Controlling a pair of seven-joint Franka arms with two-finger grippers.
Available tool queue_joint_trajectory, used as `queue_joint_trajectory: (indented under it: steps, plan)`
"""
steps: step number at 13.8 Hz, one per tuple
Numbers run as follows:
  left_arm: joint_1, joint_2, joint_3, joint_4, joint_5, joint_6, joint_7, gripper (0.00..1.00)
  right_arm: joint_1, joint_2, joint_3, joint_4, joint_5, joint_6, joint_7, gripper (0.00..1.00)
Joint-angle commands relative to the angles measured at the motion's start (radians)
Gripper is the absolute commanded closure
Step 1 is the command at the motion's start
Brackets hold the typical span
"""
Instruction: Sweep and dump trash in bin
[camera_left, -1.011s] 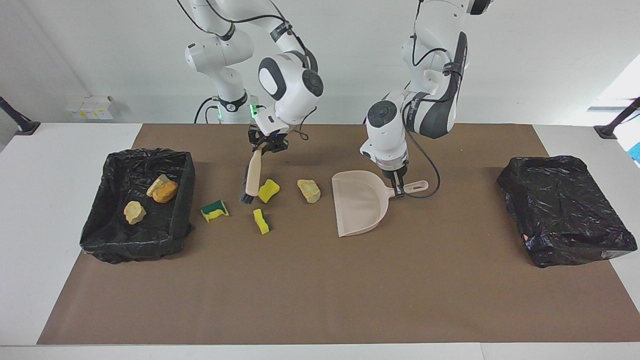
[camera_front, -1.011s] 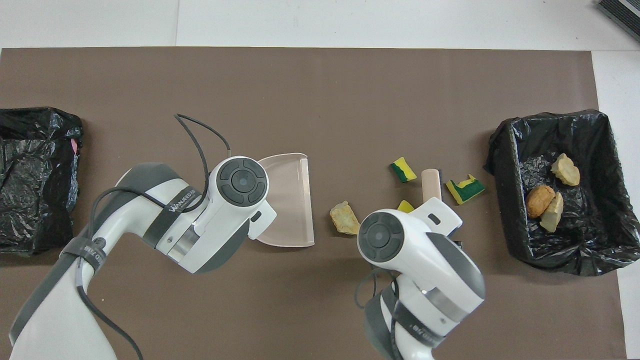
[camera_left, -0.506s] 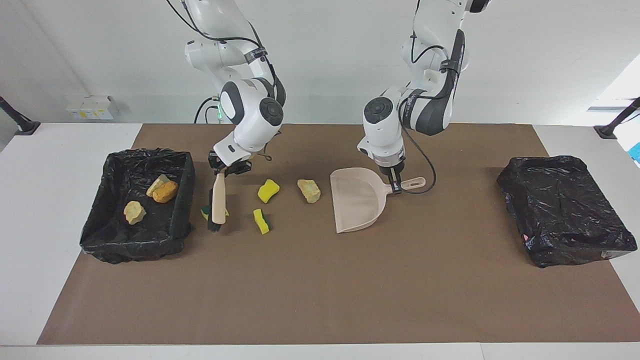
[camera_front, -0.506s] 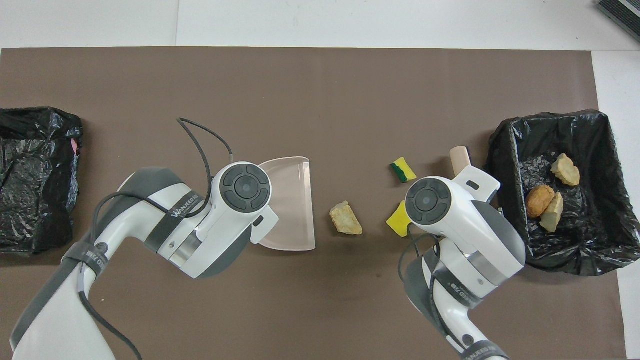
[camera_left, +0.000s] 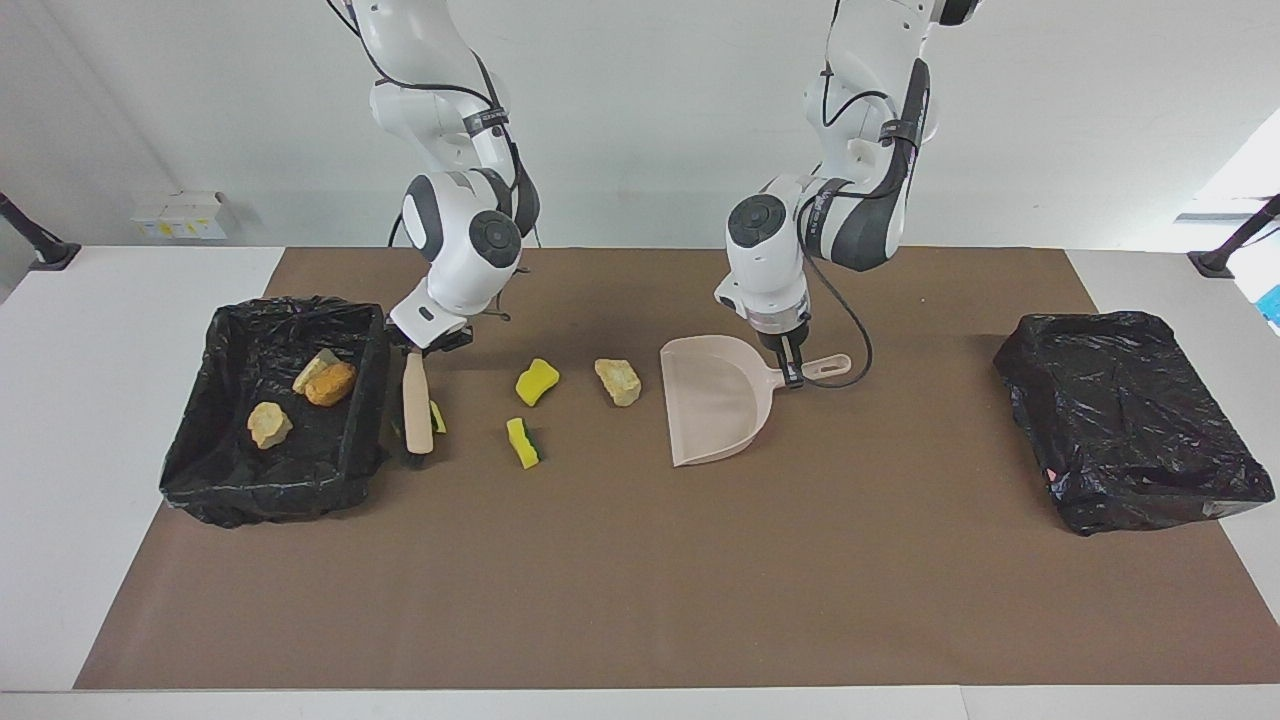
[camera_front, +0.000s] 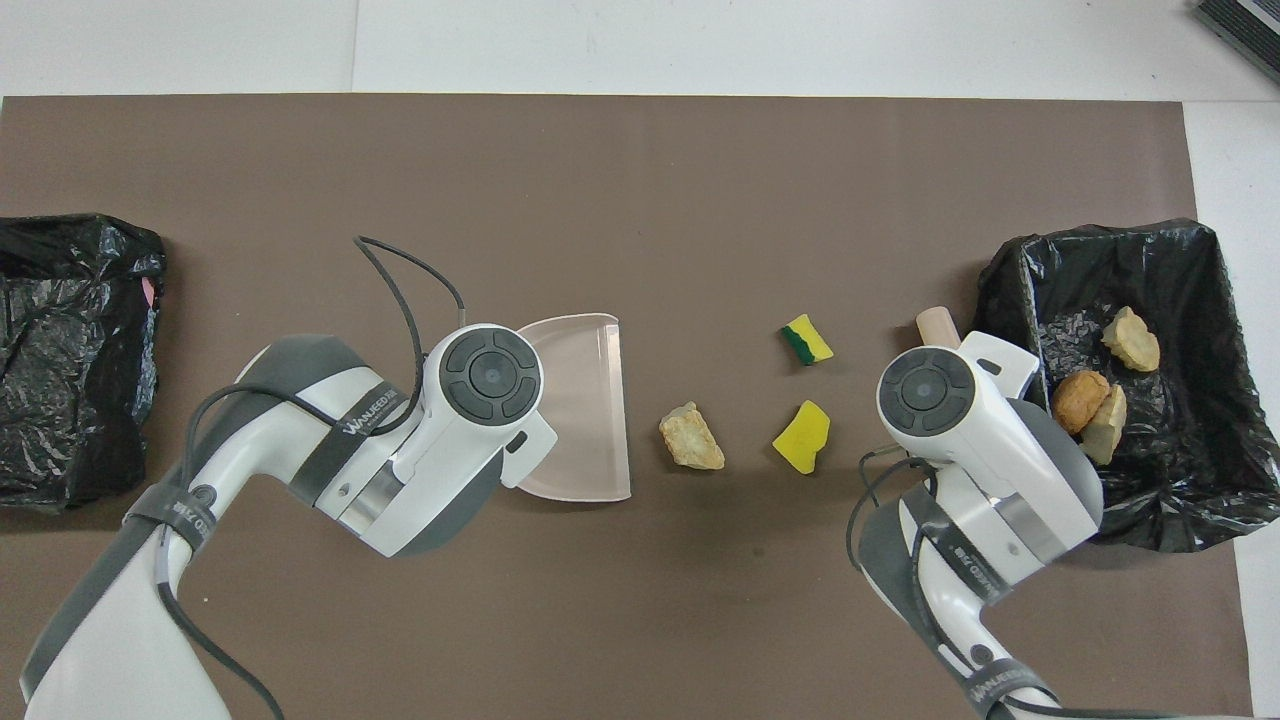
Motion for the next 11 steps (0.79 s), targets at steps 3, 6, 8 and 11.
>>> queue_joint_trajectory:
  steps: [3, 6, 8, 11]
  plan:
    - [-0.017, -0.029, 0.009, -0.043, 0.022, 0.008, -0.02, 1.0, 0.072, -0.021, 0.016, -0.03, 0.233, 0.082, -0.132, 1.0]
    - [-0.016, -0.029, 0.01, -0.044, 0.022, 0.013, -0.021, 1.0, 0.161, -0.003, 0.016, -0.01, 0.342, 0.175, -0.132, 1.0]
    - [-0.016, -0.029, 0.009, -0.044, 0.022, 0.014, -0.024, 1.0, 0.176, 0.032, 0.016, 0.012, 0.44, 0.208, -0.118, 1.0]
    - [-0.014, -0.029, 0.009, -0.044, 0.022, 0.017, -0.026, 1.0, 0.231, 0.063, 0.017, 0.067, 0.564, 0.208, -0.052, 1.0]
